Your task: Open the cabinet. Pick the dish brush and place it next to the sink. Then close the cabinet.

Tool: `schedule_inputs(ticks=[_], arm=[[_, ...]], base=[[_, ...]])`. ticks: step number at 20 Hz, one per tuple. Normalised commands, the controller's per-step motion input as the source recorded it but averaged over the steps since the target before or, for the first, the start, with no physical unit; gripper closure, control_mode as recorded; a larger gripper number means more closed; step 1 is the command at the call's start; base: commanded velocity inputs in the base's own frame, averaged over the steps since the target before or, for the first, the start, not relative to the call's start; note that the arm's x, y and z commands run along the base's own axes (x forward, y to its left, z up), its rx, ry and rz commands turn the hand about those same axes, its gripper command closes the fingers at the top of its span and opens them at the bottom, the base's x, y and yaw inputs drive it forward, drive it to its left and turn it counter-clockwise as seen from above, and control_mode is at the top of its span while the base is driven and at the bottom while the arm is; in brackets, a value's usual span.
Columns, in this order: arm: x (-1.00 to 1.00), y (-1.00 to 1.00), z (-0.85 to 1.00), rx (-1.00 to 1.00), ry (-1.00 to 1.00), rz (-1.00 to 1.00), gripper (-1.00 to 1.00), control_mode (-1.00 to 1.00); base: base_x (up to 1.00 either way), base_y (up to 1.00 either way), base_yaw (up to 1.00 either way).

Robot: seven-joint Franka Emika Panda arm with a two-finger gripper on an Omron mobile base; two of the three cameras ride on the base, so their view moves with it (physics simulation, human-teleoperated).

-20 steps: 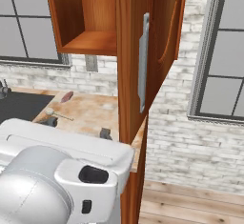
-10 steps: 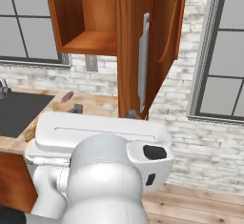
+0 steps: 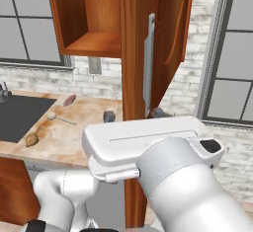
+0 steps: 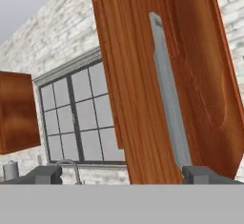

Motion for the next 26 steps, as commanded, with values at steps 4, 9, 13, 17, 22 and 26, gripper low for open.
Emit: schedule_inputs(ticks=[4,9,13,17,22,26], arm=[[0.43,-0.43,-0.23,0.03,-0.05,0.17,-1.0,-1.0],[0.25,-0.53,-0.22,0.03,0.0,0.23,-1.0,-1.0],[0.08,-0.3,-0.11,0.0,0.0,0.2,-1.0,-1.0],[0.22,-0.02,0.0,0.0,0.0,0.14,-1.0,-1.0],[0.68,0.04,0.0,0.0,0.02,0.02,-1.0,-1.0],[0.83,0.0,0.0,0.0,0.01,0.0,-1.0,-1.0]], base=[[0.0,0.0,0.0],[0.0,0.0,0.0],[0.0,0.0,0.0],[0.0,0.0,0.0],[0.0,0.0,0.0],[0.0,0.0,0.0]])
